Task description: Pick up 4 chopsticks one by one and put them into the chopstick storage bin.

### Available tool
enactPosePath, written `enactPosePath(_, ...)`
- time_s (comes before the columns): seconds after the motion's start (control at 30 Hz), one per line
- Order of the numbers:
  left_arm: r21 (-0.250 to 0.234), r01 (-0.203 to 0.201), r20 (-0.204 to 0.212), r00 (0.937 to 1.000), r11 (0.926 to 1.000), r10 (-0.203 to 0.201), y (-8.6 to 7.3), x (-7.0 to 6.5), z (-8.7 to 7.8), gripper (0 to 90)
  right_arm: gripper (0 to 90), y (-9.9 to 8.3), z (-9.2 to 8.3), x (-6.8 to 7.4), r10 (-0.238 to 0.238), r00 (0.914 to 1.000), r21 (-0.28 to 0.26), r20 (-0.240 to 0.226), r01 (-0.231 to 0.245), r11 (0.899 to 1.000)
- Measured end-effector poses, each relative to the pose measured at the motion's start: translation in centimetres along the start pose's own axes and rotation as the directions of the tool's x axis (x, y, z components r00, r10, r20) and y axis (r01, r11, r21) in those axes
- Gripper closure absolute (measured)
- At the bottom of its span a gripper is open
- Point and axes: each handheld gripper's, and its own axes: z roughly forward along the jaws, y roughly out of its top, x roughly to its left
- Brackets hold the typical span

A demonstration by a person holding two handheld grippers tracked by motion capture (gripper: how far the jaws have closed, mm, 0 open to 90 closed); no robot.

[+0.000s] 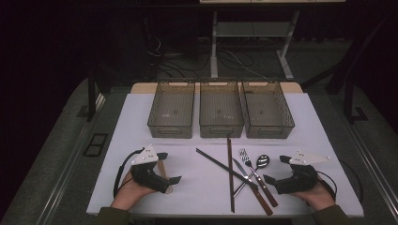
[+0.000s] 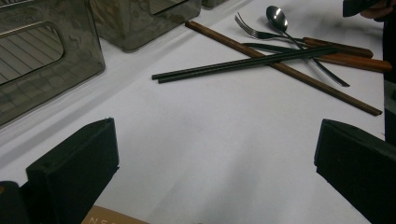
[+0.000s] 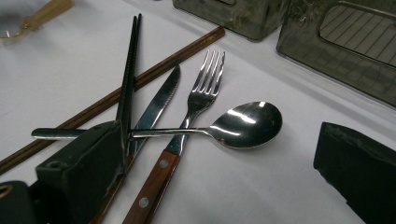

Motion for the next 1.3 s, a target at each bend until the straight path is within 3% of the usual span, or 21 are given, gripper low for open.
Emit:
enactPosePath(0.57, -0.008, 0.006, 0.002, 1.0, 1.0, -0.006, 0.0, -0.1, -0.2, 0.0, 2.0, 0.7, 0.0, 0.0, 0.007, 0.9999, 0.033, -0.013, -0.006, 0.999)
enactPosePath(0.7, -0.012, 0.011, 0.003, 0.9999, 0.9999, -0.011, -0.1, 0.0, -0.1, 0.0, 2.0, 1.2, 0.1, 0.3, 0.013, 0.9992, 0.046, -0.037, -0.011, 0.999)
enactPosePath(1.3, -0.029, 0.031, 0.009, 0.9995, 0.9991, -0.031, 0.0, 0.3, -0.1, 0.0, 2.1, 2.7, 0.8, 0.4, 0.028, 0.9974, 0.026, -0.067, -0.026, 0.999)
